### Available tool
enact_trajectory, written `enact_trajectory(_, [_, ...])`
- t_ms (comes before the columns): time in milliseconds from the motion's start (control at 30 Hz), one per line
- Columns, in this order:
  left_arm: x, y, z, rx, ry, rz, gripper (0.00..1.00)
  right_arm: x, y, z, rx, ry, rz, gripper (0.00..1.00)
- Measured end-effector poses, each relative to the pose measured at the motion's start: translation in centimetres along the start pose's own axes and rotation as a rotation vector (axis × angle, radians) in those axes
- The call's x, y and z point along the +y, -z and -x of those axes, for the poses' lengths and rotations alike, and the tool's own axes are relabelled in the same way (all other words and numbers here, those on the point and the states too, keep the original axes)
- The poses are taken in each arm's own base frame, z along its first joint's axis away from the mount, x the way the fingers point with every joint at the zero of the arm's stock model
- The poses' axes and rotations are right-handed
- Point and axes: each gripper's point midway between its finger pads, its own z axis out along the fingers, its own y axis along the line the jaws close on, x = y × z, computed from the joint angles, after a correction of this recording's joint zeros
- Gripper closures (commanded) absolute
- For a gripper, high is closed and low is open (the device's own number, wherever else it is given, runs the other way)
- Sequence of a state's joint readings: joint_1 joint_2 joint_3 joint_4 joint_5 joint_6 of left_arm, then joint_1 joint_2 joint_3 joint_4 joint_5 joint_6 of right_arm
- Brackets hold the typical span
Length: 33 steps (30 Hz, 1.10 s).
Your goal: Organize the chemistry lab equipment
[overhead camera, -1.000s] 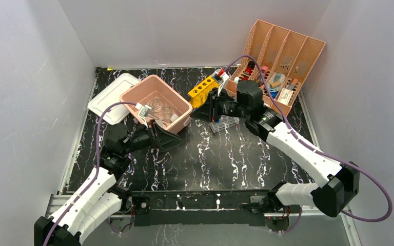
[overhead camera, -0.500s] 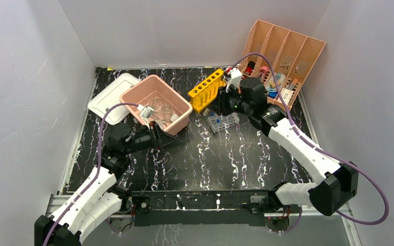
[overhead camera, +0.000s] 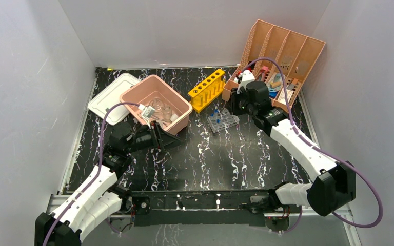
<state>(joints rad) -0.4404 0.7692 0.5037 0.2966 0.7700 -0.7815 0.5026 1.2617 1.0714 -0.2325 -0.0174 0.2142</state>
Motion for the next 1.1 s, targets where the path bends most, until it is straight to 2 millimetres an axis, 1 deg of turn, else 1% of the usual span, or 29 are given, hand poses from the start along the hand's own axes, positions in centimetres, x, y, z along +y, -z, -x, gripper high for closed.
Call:
enact_trajectory(133, [0.0, 0.0, 0.1, -0.002, -0.003, -0.003, 0.47, -1.6, -0.4, -0.6, -0.013, -0.003, -0.056, 0.85])
enact_trajectory(233, [-0.1, 0.0, 0.1, -0.004, -0.005, -0.004, 0.47, -2.3, -0.7, -1.2, -0.013, -0.004, -0.080, 0.85])
enact_trajectory(433, [-0.1, 0.0, 0.1, -0.004, -0.005, -0.004, 0.47, -2.8, -1.3, -2.0, -0.028, -0.004, -0.091, 0.85])
enact_trajectory(600, [0.0, -0.1, 0.1, -0.003, -0.005, -0.003, 0.47, -3.3, -2.5, -2.5, -0.027, -0.002, -0.108, 0.85])
enact_trajectory(767, [0.1, -0.1, 0.0, 0.000, -0.006, 0.000, 0.47, -4.1, -3.9, -4.2, 0.009, 0.001, -0.134, 0.85])
enact_trajectory(800, [0.1, -0.1, 0.0, 0.001, -0.006, 0.001, 0.47, -4.3, -4.0, -4.5, 0.016, 0.002, -0.139, 0.74])
enact_trajectory(833, [0.1, -0.1, 0.0, 0.001, -0.007, 0.001, 0.47, -4.4, -4.1, -4.7, 0.021, 0.004, -0.143, 0.84])
enact_trajectory(867, [0.2, -0.1, 0.0, 0.002, -0.006, 0.002, 0.47, -4.5, -4.3, -5.0, 0.026, 0.005, -0.146, 0.85])
enact_trajectory(1100, [0.5, -0.2, -0.1, 0.009, -0.004, 0.009, 0.47, -4.8, -5.2, -5.9, 0.045, 0.007, -0.150, 0.85])
